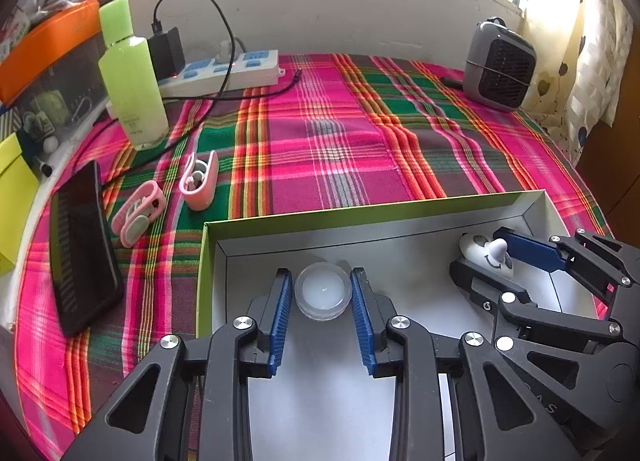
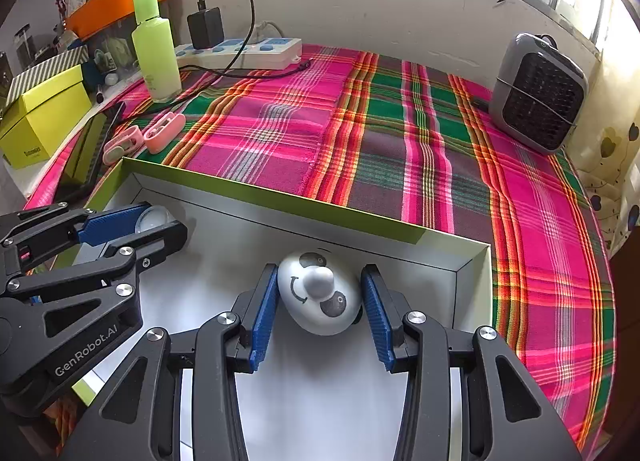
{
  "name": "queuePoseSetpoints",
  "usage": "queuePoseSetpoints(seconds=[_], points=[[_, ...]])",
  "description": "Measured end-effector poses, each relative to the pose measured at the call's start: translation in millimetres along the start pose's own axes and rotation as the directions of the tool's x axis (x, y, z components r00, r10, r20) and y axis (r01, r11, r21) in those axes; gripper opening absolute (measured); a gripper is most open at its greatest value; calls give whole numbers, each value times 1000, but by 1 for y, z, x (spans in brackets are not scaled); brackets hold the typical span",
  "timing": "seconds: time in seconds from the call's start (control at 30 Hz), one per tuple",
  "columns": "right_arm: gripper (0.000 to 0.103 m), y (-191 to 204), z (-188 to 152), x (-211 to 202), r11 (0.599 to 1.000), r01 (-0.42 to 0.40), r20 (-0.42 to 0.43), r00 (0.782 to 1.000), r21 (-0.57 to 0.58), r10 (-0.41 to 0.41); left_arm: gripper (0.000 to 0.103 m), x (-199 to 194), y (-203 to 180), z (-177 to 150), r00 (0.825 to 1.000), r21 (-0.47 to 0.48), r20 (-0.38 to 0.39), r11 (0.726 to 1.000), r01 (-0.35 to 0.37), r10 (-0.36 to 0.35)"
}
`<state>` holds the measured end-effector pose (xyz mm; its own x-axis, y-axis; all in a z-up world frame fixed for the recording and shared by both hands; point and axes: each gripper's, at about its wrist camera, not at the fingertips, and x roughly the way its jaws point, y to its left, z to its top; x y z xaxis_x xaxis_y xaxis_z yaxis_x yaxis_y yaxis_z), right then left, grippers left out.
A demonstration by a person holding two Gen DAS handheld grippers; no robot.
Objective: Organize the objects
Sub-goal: 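Carry the jar and panda toy over the green box with both grippers, then open both grippers to drop the jar and panda toy into the box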
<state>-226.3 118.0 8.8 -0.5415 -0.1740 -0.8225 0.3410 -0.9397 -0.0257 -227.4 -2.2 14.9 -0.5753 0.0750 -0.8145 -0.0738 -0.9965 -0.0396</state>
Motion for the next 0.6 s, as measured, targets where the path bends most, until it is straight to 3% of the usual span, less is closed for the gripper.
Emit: queuePoseSetpoints(seconds=[0.33, 0.6], points=[[43, 0, 1, -4, 1000, 20, 20, 1000, 2, -20, 42, -3, -3, 0, 1000, 2, -2, 1000, 7, -7], [48, -2, -4, -15, 999, 32, 32, 999, 8, -32, 48, -15, -2, -5, 1000, 0, 15, 1000, 12, -12]])
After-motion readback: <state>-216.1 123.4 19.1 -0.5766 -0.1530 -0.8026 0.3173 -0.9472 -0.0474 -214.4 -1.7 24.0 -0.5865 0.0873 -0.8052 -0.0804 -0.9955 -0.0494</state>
